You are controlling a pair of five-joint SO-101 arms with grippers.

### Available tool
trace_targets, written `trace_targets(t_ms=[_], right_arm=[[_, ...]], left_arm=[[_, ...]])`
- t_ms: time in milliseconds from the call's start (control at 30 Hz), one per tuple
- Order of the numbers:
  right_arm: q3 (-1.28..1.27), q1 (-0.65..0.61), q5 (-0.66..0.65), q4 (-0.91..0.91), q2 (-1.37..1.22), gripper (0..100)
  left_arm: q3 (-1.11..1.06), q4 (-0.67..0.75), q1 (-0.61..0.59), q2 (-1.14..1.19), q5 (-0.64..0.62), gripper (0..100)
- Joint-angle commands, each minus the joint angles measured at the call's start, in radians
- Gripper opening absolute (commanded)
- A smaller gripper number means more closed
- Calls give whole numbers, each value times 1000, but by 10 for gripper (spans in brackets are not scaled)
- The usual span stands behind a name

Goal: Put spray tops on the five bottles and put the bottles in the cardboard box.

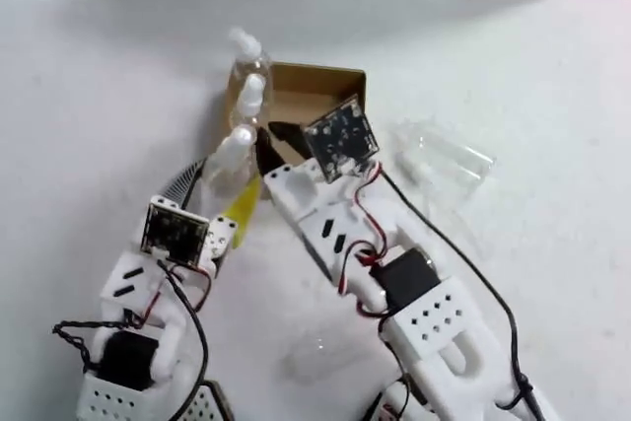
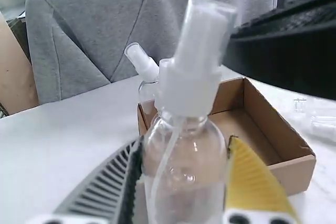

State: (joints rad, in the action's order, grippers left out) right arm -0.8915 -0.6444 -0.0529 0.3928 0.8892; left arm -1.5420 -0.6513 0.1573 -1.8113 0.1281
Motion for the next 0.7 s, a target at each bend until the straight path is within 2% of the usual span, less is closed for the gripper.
trace_targets(t_ms=[0,233,533,667], right_arm=[[61,-47,-9,-33,-1,15],[51,-2,-15,15,5,15],[51,122,-9,252,7,15],[12,133,-9,337,8,15]], left_arm=[[12,31,1,-16,0,83],[12,29,-2,-16,0,83],[12,29,-5,-16,-3,83],[15,32,-8,-16,-68,83]])
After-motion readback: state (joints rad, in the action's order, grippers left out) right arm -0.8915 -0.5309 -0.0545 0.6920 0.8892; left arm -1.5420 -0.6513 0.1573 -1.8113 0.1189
